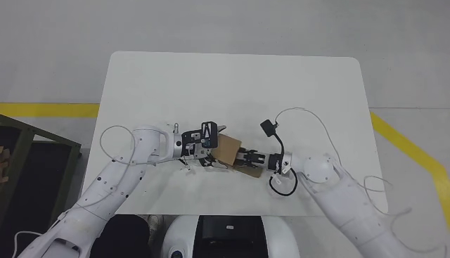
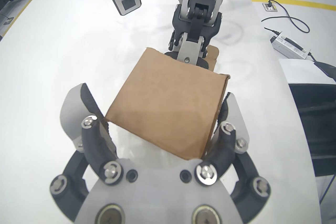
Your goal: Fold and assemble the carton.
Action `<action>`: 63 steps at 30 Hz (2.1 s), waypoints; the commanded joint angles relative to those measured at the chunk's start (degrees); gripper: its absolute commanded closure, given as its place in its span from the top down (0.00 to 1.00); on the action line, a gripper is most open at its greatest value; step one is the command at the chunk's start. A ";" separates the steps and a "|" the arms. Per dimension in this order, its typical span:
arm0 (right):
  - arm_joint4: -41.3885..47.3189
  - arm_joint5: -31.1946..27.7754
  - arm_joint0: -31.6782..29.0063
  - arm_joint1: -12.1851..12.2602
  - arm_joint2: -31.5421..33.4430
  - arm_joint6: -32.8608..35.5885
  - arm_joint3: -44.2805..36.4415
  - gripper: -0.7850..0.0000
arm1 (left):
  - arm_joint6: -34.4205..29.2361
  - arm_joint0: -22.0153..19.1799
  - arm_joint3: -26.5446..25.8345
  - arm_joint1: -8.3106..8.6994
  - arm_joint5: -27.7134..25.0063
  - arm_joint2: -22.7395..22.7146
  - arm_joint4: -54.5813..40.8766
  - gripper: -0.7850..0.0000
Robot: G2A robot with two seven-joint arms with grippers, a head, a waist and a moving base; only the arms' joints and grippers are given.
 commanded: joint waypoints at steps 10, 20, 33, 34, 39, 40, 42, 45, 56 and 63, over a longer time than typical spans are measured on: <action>0.91 -1.03 1.32 -0.72 -1.13 0.53 1.73 0.00 | 0.24 0.00 0.10 0.04 -0.40 -0.04 -0.01 1.00; 1.18 -2.33 3.46 -1.44 -2.15 1.47 3.76 0.00 | 0.08 -0.02 0.13 0.07 -0.37 -0.12 -0.02 1.00; 1.31 -3.04 4.52 -2.12 -2.96 2.02 5.43 0.00 | -0.31 0.20 -0.24 0.18 -0.55 -0.34 -0.11 1.00; 1.29 -3.06 4.50 -2.14 -3.00 2.14 5.40 0.00 | -0.33 0.19 -0.25 0.18 -0.49 -0.32 -0.06 1.00; 1.06 -3.14 4.37 -2.14 -2.67 2.33 4.83 0.00 | -0.28 0.15 -0.14 0.14 -0.47 -0.20 -0.15 1.00; 0.88 -3.14 4.35 -2.10 -2.50 2.32 4.62 0.00 | -0.27 0.15 -0.13 0.14 -0.46 -0.18 -0.15 1.00; 0.57 -2.96 4.23 -2.01 -2.17 2.44 4.18 0.00 | -0.26 0.14 -0.09 0.13 -0.41 -0.18 -0.16 1.00; 0.17 -2.79 3.90 -1.86 -1.68 2.52 3.82 0.00 | -0.27 0.15 -0.07 0.12 -0.28 -0.16 -0.19 1.00; -1.96 -0.92 0.96 0.03 4.09 4.64 0.79 0.00 | -0.01 0.06 0.34 0.11 -0.26 -0.15 -0.19 1.00; -5.07 1.97 -1.93 2.05 10.48 6.84 -3.71 0.00 | 0.45 -0.13 0.60 0.05 -0.23 0.00 -0.14 1.00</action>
